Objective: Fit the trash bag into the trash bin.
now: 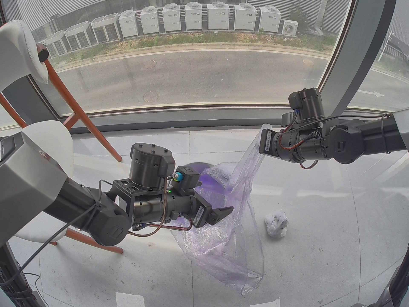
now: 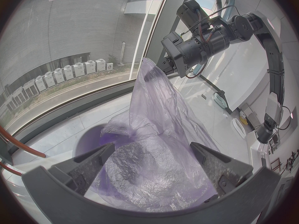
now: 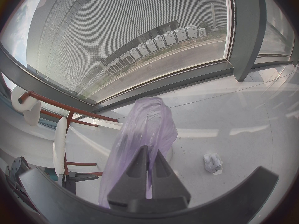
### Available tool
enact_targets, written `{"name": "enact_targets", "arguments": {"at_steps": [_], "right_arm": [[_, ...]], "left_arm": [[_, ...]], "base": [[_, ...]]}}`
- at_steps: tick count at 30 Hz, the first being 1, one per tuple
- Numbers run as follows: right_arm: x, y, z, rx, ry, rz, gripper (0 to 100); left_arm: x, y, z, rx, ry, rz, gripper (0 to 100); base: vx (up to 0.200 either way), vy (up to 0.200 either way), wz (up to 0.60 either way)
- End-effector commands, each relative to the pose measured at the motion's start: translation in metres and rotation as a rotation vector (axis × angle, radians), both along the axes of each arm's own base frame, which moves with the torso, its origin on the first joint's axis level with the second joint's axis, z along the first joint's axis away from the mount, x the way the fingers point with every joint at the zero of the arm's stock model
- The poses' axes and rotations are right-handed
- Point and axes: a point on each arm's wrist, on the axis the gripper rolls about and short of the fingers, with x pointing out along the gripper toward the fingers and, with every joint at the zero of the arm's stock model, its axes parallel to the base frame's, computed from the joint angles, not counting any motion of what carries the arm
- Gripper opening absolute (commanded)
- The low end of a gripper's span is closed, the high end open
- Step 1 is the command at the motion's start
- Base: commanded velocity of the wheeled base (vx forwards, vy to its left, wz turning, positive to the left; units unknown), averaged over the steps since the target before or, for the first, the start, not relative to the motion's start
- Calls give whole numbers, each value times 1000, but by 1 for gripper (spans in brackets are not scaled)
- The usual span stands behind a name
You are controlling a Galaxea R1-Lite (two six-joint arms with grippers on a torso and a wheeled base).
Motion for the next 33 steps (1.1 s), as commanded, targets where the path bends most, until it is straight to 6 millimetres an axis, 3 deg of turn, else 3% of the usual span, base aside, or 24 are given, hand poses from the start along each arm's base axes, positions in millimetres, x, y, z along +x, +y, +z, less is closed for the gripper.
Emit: {"name": "enact_targets", "arguments": {"at_steps": [1,12,22,23,33], "right_arm": [[1,-1,1,2,-3,-4,0],[1,0,3,4,-11,2,0],[-1,-2,4,2,-10,0,0],[-1,-2,3,2,-9,0,0],[1,-10,6,-1,-15,-17,0]], "left_arm": [[0,-1,0,-1,2,-2,100],[-8,-20,-13,12,32,-62,100],[-5,-22,-17,7,29,-58,100],[-4,-23,-15,3,22,-56,0],[-1,-22,-9,-47,55,2,0]], "base": [[0,0,0],[0,0,0],[0,0,0],[0,0,0],[0,0,0]]}}
